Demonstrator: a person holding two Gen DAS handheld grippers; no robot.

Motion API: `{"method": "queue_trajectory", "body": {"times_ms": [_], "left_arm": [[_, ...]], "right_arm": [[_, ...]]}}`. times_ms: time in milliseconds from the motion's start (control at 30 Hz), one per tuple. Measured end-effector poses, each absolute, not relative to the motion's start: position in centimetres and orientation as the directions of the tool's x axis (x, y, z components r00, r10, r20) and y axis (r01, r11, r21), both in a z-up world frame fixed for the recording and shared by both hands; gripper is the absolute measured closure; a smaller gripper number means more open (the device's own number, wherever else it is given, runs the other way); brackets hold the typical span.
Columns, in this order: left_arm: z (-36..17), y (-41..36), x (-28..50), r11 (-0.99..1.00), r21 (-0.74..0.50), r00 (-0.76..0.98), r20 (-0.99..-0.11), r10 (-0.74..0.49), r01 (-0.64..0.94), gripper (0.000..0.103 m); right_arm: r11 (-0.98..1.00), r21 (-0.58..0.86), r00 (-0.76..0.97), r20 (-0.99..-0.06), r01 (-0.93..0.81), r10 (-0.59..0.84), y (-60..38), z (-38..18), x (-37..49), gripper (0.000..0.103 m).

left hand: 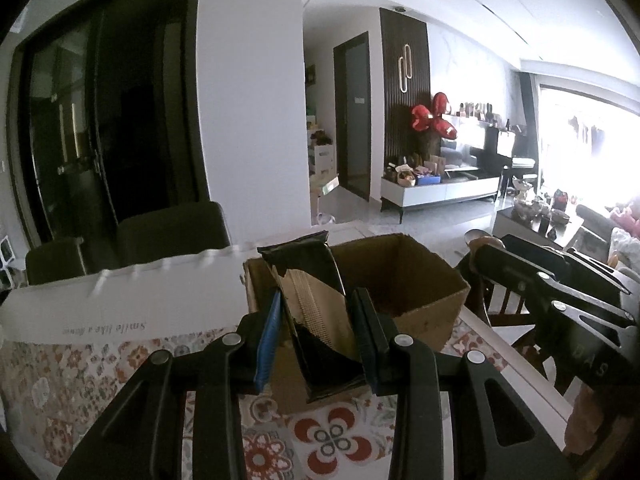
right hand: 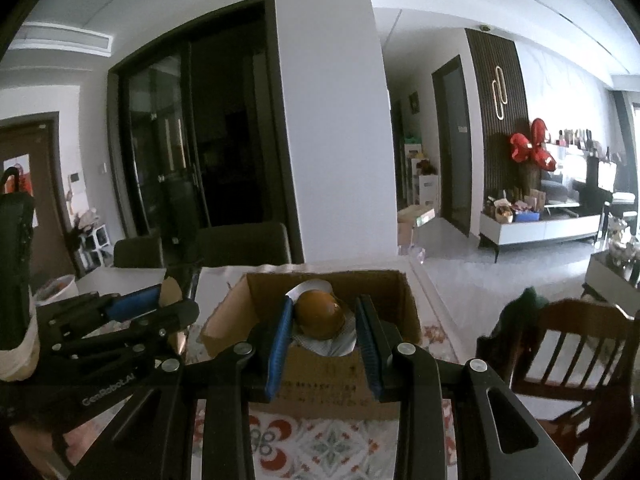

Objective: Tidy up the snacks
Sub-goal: 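Lift and carry the black-gold snack and brown candy over the box with both tools, then open both tools to drop the black-gold snack and brown candy into the box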

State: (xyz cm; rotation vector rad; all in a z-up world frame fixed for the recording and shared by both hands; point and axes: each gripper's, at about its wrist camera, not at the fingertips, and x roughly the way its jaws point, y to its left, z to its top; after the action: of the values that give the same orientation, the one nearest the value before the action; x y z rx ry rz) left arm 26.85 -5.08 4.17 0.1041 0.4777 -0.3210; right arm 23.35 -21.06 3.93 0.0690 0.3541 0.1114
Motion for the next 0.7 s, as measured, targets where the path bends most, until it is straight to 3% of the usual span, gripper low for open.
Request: {"method": "queue_trajectory", "body": {"times_ms": [700], "left_arm": [[2.4, -7.1, 35.7, 0.939, 0.017, 0.778, -0.566, -0.274, 0.344, 0.068]], "right_arm": [[0.995, 0.040, 0.899, -0.425, -0.092, 0.100, -22.4, 3.6, 31.3, 0.070]]}}
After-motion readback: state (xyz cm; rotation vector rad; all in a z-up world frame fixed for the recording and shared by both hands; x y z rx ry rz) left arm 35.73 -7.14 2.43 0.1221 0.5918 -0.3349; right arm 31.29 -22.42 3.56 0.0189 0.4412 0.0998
